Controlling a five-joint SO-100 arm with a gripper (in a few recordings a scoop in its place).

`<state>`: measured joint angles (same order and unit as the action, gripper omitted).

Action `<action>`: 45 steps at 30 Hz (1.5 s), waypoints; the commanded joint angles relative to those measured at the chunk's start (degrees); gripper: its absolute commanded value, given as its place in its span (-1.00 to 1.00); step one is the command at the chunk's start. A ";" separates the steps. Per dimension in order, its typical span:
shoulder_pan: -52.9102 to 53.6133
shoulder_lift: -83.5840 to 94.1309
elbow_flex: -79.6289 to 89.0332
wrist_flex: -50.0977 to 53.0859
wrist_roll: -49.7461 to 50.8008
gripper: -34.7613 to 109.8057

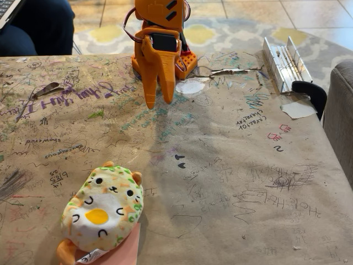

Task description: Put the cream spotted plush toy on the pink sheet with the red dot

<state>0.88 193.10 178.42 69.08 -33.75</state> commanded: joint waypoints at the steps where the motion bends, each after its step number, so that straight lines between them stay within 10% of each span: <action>1: -7.12 -0.44 4.66 2.02 -43.68 -0.10; 3: -11.87 -1.49 4.83 2.37 -57.57 -0.11; 8: -21.71 0.00 4.83 2.46 -42.71 -0.12; 35: -27.33 0.00 4.83 1.85 -38.41 -0.12; 45: -4.66 -0.35 4.83 2.55 -45.35 -0.13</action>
<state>-9.14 192.57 182.11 71.02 -75.23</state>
